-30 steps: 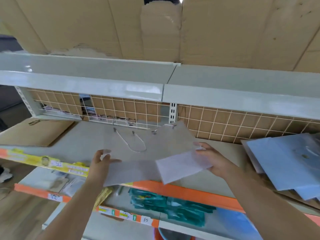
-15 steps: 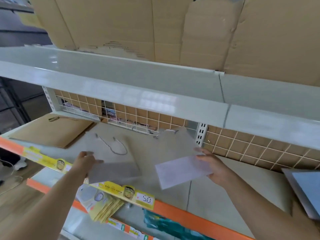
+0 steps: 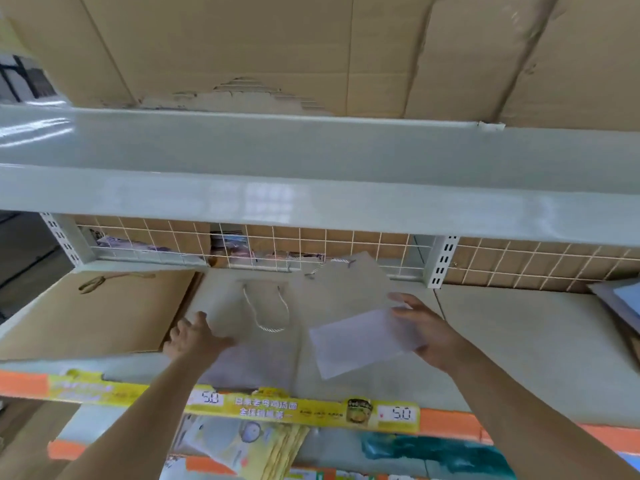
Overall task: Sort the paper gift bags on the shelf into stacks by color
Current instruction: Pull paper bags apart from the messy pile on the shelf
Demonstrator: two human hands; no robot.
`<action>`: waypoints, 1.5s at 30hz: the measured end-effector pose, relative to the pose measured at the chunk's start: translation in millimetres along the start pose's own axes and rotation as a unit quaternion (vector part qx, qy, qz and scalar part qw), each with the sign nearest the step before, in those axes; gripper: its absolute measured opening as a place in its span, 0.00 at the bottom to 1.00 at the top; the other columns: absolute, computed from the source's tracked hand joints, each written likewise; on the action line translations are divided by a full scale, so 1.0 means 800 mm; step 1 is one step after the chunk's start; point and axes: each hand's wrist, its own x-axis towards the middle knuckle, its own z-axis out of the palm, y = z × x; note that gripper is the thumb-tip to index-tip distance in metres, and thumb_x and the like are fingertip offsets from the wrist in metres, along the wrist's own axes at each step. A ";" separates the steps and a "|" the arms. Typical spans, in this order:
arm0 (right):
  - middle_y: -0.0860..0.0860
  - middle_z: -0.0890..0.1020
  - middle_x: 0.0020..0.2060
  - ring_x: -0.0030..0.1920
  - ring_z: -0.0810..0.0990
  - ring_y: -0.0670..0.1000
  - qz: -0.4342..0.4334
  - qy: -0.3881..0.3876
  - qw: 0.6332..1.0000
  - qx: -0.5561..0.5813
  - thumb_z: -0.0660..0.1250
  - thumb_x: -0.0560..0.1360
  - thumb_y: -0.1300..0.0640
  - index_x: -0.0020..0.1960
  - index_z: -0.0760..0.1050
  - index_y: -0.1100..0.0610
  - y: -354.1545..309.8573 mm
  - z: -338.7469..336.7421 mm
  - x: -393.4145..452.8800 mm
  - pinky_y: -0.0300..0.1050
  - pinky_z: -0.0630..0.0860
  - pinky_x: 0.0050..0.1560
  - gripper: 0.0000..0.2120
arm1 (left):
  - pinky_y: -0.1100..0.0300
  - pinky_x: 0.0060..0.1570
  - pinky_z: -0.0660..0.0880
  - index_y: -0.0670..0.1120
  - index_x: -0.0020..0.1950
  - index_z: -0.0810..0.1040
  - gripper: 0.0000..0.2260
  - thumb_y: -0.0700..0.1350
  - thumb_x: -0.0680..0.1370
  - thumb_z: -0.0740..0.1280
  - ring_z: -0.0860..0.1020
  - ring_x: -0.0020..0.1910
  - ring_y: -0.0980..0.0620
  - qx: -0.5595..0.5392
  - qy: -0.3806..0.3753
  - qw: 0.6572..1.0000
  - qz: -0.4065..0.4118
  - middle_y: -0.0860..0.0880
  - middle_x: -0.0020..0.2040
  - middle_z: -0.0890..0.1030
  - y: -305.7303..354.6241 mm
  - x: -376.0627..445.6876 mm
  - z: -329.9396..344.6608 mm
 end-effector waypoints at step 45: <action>0.53 0.80 0.41 0.39 0.79 0.51 -0.017 0.221 0.931 -0.290 0.65 0.75 0.57 0.49 0.78 0.61 -0.021 -0.072 -0.102 0.45 0.78 0.49 0.07 | 0.57 0.46 0.73 0.51 0.43 0.76 0.06 0.50 0.78 0.62 0.78 0.47 0.45 -0.119 -0.045 0.942 0.311 0.47 0.48 0.81 0.198 -0.108 -0.010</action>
